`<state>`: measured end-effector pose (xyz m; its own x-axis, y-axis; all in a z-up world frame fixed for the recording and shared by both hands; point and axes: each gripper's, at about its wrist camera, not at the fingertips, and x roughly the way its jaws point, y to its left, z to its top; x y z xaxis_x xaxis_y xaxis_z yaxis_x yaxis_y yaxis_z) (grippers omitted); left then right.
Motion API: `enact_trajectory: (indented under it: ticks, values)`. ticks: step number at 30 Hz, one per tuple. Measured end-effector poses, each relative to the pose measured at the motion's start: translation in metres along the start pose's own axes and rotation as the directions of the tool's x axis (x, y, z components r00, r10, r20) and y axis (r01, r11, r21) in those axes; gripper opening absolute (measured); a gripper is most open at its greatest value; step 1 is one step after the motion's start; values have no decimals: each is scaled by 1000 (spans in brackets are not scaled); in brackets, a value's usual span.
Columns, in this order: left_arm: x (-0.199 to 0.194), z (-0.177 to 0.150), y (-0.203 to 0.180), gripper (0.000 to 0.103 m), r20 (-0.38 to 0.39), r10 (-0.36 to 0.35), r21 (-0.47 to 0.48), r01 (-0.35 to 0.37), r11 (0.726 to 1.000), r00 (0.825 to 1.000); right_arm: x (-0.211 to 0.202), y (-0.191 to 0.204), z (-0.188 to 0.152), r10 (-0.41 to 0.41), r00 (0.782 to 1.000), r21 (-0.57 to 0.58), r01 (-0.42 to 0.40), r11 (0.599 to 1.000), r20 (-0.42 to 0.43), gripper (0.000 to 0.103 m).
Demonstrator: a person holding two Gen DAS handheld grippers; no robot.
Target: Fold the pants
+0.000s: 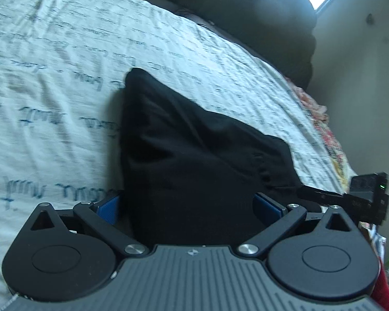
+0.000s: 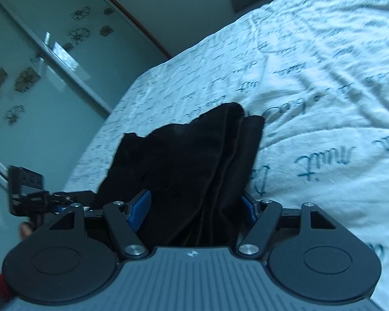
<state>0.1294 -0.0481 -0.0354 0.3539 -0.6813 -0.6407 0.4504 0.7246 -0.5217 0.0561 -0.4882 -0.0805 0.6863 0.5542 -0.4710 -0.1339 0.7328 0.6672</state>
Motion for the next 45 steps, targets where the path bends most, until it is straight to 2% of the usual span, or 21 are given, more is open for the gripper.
enact_trajectory:
  ticks: [2,5,9,13,15,16,18,19,21,22,23,26,29,32,36,40,43,45]
  values:
    - [5,1,-2,102,6,0,6,0,1000,1000,8,-5,6,60,998,26,-60,998,-17,71]
    - [9,4,-4,101,12,-3,8,2,1000,1000,20,-11,14,99,995,67,-98,993,-15,71]
    - [16,10,-9,101,2,29,4,-29,1000,1000,30,-9,21,88,996,80,-88,993,-3,69]
    - [22,11,-20,100,-2,88,53,-88,995,996,32,0,18,63,998,45,-63,997,-9,67]
    - [25,9,-27,97,7,134,87,-134,987,991,31,1,16,56,998,43,-56,998,-10,61]
    - [26,7,-32,92,15,169,109,-169,980,986,31,2,15,45,999,41,-44,998,-8,59]
    - [28,5,-41,84,29,243,160,-244,956,970,31,4,13,1,1000,36,-1,999,1,46]
    - [28,4,-43,80,37,265,177,-267,947,964,31,6,12,-16,1000,34,16,999,8,44]
    - [26,4,-47,70,51,285,182,-290,940,957,30,14,9,-65,998,14,64,998,21,40]
    - [25,5,-48,61,57,295,183,-300,936,954,30,21,8,-95,995,-10,96,995,28,39]
    - [23,5,-49,52,64,302,187,-308,933,951,30,28,6,-126,991,-37,128,991,38,38]
    - [17,5,-54,37,90,319,203,-331,922,944,30,53,2,-211,974,-132,220,967,77,32]
    - [8,4,-60,27,121,322,201,-341,919,939,30,77,-4,-280,952,-227,301,926,122,28]
    - [-3,2,-66,25,159,321,213,-350,912,934,31,101,-7,-309,936,-311,349,884,170,26]
    - [-21,7,-70,25,213,322,225,-367,903,923,31,127,-5,-299,929,-384,364,849,220,25]
    - [-39,23,-69,25,287,355,241,-426,872,890,39,148,7,-258,935,-427,341,837,242,25]
    - [-49,41,-60,25,316,377,243,-458,855,871,53,160,22,-226,941,-440,319,840,252,25]
    - [-52,54,-53,25,336,402,246,-491,836,852,65,164,34,-203,945,-438,301,847,256,25]
